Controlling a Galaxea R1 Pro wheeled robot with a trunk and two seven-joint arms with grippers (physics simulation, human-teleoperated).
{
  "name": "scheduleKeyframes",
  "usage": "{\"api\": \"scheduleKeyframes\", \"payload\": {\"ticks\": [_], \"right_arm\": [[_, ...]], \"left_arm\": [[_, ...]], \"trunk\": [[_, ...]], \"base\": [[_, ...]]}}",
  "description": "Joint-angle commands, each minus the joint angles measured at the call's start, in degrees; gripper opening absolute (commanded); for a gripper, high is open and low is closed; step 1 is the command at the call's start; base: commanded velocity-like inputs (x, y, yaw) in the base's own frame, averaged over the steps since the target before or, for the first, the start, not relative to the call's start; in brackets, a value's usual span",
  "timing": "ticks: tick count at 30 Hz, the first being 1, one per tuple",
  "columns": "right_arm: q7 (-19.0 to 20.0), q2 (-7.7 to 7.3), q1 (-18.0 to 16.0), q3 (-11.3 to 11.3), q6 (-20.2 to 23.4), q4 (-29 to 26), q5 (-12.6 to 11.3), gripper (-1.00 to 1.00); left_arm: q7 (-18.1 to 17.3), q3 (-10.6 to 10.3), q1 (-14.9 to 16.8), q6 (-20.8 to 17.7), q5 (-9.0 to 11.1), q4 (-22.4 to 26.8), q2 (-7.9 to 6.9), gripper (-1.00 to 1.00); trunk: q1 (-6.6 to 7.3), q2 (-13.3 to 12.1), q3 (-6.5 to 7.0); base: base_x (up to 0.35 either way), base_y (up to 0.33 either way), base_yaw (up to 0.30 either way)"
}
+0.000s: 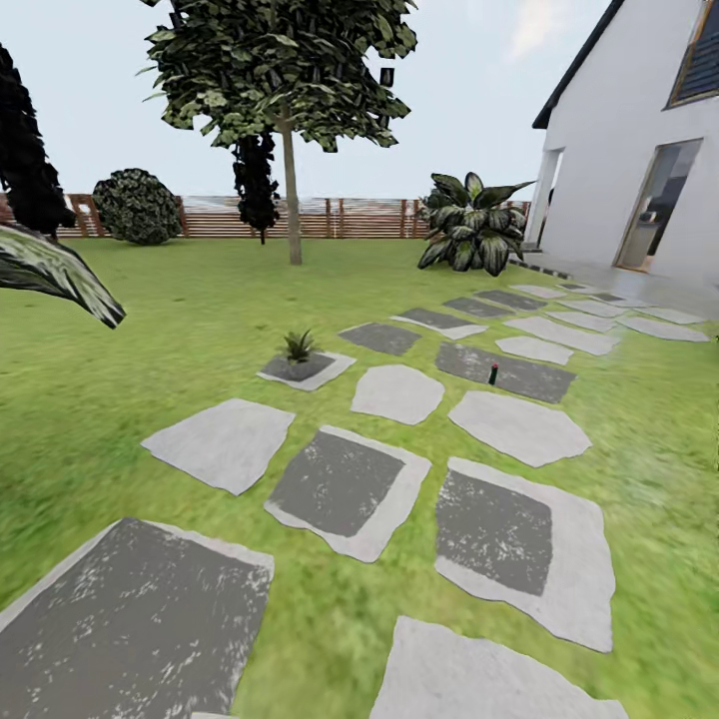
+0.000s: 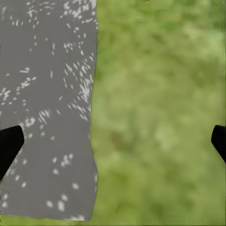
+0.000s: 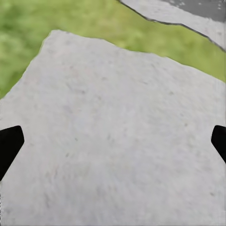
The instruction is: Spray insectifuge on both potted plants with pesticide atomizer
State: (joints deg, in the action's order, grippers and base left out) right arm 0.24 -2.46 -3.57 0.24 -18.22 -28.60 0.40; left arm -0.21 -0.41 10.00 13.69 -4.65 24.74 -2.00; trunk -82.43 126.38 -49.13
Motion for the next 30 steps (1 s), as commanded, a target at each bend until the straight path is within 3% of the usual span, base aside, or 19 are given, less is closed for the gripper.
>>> {"api": "scheduleKeyframes", "payload": {"ticks": [1,30], "right_arm": [[0.06,-0.01,-0.05,0.02,-0.16,0.03,0.04,1.00],[0.03,-0.08,-0.03,0.06,-0.24,2.93,0.21,1.00]], "left_arm": [[0.04,-0.03,0.02,0.19,-0.49,-0.02,-0.02,1.00],[0.04,-0.03,0.02,0.19,-0.52,-0.04,-0.02,1.00]], "trunk": [[-0.02,0.02,-0.05],[-0.02,0.02,-0.05]], "base": [[0.308,0.150,-0.083],[0.308,0.150,-0.006]]}}
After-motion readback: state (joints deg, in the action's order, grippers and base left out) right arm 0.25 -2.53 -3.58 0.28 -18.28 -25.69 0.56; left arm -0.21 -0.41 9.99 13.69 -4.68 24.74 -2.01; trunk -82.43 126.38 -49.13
